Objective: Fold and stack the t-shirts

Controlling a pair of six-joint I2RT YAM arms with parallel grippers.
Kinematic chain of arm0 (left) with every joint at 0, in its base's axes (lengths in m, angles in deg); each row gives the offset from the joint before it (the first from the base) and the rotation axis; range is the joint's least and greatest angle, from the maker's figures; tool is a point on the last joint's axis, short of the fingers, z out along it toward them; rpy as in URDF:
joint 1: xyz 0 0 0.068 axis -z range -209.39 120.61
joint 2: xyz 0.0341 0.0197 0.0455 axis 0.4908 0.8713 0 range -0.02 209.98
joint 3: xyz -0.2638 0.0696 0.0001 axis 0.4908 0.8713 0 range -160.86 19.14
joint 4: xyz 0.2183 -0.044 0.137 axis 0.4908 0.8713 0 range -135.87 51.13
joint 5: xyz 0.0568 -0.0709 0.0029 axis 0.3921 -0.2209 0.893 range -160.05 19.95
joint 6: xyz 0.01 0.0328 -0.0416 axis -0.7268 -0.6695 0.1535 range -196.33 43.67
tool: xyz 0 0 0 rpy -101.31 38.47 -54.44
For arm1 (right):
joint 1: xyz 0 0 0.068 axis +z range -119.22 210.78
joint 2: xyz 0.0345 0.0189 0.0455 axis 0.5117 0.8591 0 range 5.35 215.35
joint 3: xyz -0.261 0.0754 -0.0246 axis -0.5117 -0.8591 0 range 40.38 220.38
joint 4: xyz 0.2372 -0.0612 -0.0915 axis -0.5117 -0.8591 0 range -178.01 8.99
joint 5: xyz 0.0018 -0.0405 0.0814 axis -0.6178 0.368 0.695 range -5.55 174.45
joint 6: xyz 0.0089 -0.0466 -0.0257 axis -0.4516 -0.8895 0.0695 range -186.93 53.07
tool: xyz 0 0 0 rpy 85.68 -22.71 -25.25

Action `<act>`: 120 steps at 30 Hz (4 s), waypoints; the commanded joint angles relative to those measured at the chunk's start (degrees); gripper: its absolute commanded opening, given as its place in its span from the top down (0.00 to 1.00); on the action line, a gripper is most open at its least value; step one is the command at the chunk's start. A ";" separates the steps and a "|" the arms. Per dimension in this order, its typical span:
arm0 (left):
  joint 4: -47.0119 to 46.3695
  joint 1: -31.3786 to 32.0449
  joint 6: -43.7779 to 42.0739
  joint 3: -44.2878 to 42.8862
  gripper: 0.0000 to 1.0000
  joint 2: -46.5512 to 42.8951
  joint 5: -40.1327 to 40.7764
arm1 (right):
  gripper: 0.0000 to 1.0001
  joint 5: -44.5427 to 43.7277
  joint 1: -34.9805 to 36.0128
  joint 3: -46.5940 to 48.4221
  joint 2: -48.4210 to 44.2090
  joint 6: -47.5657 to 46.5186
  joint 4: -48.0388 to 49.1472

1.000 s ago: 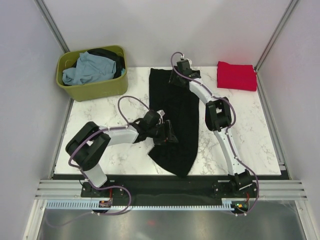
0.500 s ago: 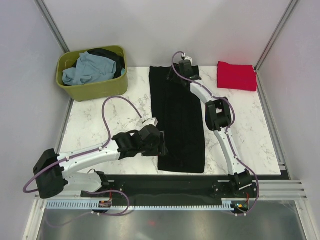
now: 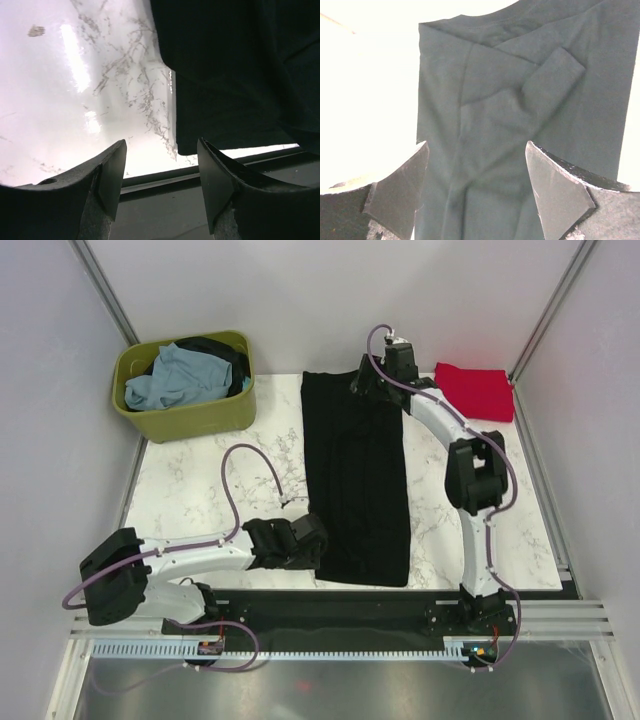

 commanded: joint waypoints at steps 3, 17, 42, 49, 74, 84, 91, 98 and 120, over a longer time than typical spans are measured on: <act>-5.61 2.76 3.29 -0.69 0.35 4.61 2.83 | 0.15 -1.92 0.32 -14.09 -16.14 -2.57 1.42; -8.60 5.22 4.43 -1.57 0.55 11.74 4.76 | 0.21 4.75 4.53 -53.92 -27.34 3.05 13.46; 16.27 12.70 21.75 8.01 0.49 -12.78 3.35 | 0.23 -7.73 5.16 -57.26 -20.90 3.67 7.84; 13.65 12.52 14.74 -1.12 0.26 -8.04 9.24 | 0.21 -4.12 6.29 -55.51 -30.54 -0.02 2.84; -21.88 -26.05 -22.02 -21.76 0.34 25.52 -11.68 | 0.24 -11.58 22.73 -86.00 -71.52 18.87 -10.61; -17.12 -33.71 -24.66 -38.14 0.39 39.78 -11.76 | 0.24 -13.17 26.43 -88.46 -75.03 20.89 -12.72; -18.36 -35.29 -25.71 -44.63 0.37 46.97 -16.77 | 0.24 -13.09 26.51 -87.93 -73.63 19.49 -12.55; -17.13 -39.07 -25.27 -51.04 0.37 52.51 -19.94 | 0.23 -12.30 26.69 -88.90 -74.69 19.49 -12.46; -2.45 -45.05 -29.58 -57.66 0.23 41.91 -23.28 | 0.22 -2.13 30.02 -90.91 -78.29 22.82 -2.55</act>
